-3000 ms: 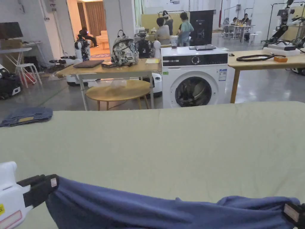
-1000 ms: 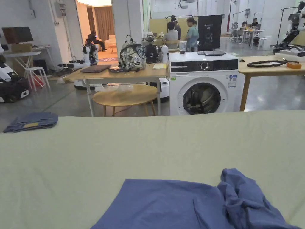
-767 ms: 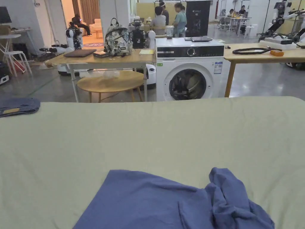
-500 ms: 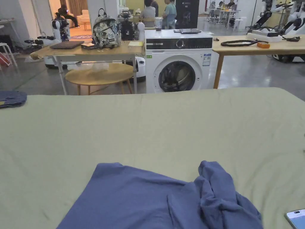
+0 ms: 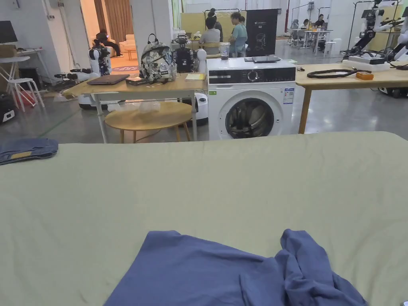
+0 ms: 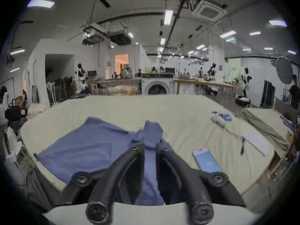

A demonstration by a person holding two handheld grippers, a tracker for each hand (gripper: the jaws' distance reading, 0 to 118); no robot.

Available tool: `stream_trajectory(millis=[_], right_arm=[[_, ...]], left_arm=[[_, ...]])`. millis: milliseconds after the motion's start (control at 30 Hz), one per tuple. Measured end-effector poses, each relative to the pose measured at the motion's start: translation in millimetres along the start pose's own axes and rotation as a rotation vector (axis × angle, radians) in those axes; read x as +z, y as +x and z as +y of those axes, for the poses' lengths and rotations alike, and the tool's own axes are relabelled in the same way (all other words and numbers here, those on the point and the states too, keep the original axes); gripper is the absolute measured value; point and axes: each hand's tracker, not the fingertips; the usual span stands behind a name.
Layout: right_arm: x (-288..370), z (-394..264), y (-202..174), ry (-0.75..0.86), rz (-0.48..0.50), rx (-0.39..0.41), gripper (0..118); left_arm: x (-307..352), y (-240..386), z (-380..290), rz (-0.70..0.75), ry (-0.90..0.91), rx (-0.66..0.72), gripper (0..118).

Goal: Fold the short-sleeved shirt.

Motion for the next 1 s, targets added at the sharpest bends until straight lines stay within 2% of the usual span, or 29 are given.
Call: stream_trajectory(millis=[33,233,633,867,933,1000], right_arm=[[-0.8,0.4,0.1,0.0,0.01,0.001,0],[0.4,1.6,-1.6,-0.001,0.037,-0.015,0],[-2.5,-6.3,12.2,-0.041,0.038,-0.069,0],[-6.4,-12.7,23.4,-0.076,0.039,-0.122,0],[-7.6,-15.4,26.0,-0.085,0.036,-0.129,0],[-10.7,-19.2,28.5,-0.096,0.027,-0.142,0]], left_arm=[[-2.1,5.3,1.6,-0.01,-0.014,-0.013,0],[-2.5,15.1,-9.1,-0.004,-0.053,-0.056,0],[-11.6,1.1,-11.8,-0.037,-0.09,0.029,0],[-60.4,2.6,-6.0,-0.094,-0.165,0.039,0],[-91.9,-1.8,-0.3,-0.159,-0.211,0.061,0],[-134.5,-7.5,9.9,-0.227,-0.283,0.1,16]])
